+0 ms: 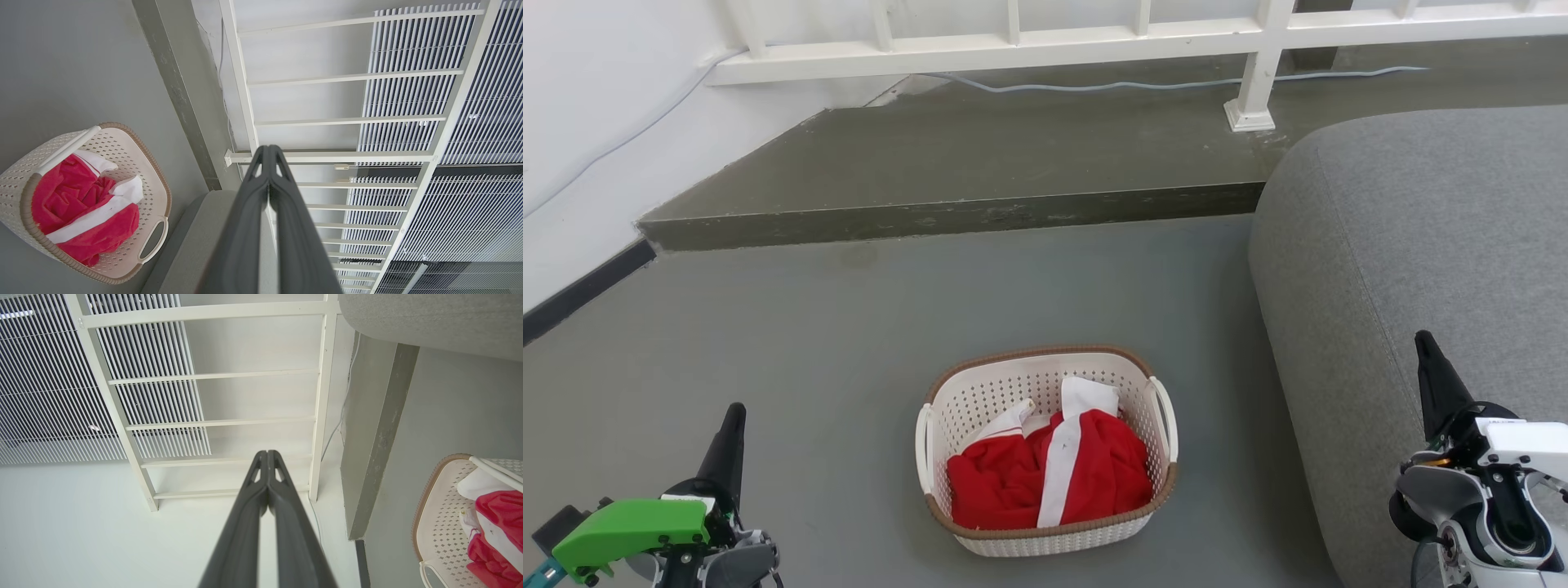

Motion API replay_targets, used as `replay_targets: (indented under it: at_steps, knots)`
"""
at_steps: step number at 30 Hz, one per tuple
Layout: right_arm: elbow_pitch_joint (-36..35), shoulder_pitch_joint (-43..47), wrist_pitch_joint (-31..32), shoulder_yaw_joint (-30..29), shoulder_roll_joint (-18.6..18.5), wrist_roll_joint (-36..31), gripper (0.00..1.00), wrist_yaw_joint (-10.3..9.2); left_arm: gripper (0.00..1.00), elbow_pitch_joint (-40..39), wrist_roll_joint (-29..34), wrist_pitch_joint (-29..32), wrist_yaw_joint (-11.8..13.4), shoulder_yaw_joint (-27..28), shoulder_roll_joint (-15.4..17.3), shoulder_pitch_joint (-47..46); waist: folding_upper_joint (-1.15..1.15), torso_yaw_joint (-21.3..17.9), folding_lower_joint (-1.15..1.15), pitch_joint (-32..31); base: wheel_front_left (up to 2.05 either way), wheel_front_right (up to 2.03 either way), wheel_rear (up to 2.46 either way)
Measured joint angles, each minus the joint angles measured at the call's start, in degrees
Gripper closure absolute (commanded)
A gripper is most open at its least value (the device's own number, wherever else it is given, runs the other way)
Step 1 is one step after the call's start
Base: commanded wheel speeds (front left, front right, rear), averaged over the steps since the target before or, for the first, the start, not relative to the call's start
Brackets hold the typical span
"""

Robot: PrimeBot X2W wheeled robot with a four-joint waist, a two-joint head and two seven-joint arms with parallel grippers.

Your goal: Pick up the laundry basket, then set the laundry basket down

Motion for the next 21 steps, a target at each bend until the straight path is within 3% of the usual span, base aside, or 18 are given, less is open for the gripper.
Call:
replay_targets:
  at_steps: [21]
  knots:
    - [0.0,0.0,0.0,-0.1,0.0,0.0,1.00,0.00,1.00,0.6,0.0,0.0,-0.1,0.2,0.0,-0.1,0.00,0.0,0.00,0.0,0.00,0.00,0.00]
